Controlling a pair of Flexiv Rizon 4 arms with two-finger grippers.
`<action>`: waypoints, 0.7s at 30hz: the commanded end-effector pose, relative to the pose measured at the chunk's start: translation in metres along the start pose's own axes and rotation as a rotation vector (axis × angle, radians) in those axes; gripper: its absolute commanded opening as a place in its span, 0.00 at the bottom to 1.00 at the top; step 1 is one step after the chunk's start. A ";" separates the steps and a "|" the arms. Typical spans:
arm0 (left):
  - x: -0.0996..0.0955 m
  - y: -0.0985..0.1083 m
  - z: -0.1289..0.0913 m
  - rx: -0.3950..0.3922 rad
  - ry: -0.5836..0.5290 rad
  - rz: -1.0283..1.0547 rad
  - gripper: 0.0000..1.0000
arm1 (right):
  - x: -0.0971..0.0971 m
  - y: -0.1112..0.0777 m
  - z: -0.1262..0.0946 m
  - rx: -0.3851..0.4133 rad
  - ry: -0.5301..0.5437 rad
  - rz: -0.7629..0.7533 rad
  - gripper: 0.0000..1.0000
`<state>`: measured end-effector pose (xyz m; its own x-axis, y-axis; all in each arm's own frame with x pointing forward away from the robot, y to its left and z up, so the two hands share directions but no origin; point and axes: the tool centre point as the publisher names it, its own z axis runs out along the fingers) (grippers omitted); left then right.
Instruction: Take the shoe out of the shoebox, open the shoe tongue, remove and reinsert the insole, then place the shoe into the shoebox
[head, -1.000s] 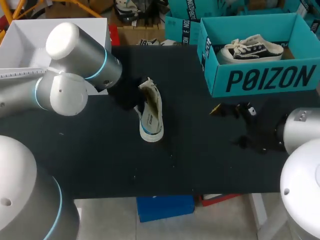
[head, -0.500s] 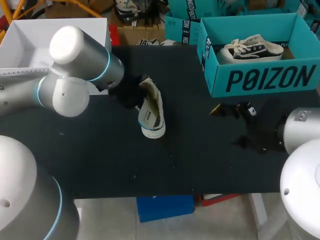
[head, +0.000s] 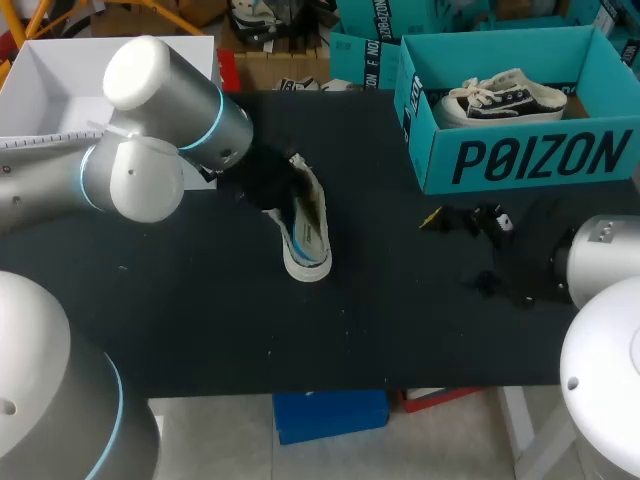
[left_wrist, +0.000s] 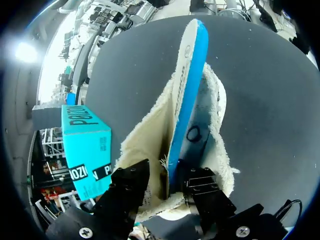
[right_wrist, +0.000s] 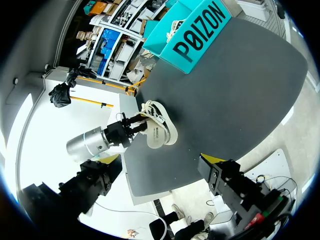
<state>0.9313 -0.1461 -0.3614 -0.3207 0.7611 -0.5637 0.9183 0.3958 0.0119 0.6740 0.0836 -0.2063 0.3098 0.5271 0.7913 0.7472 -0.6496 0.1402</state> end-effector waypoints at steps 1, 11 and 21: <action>0.002 -0.005 -0.008 0.049 -0.019 -0.014 0.51 | -0.007 0.001 -0.006 0.036 0.014 0.014 1.00; 0.002 -0.027 -0.013 0.123 -0.018 -0.027 0.27 | -0.007 0.001 -0.006 0.036 0.014 0.014 1.00; 0.005 -0.031 -0.012 0.152 0.015 -0.028 0.00 | -0.007 0.001 -0.006 0.036 0.014 0.014 1.00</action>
<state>0.8973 -0.1483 -0.3562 -0.3503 0.7559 -0.5531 0.9325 0.3370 -0.1299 0.6740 0.0835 -0.2062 0.3099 0.5271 0.7913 0.7472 -0.6497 0.1402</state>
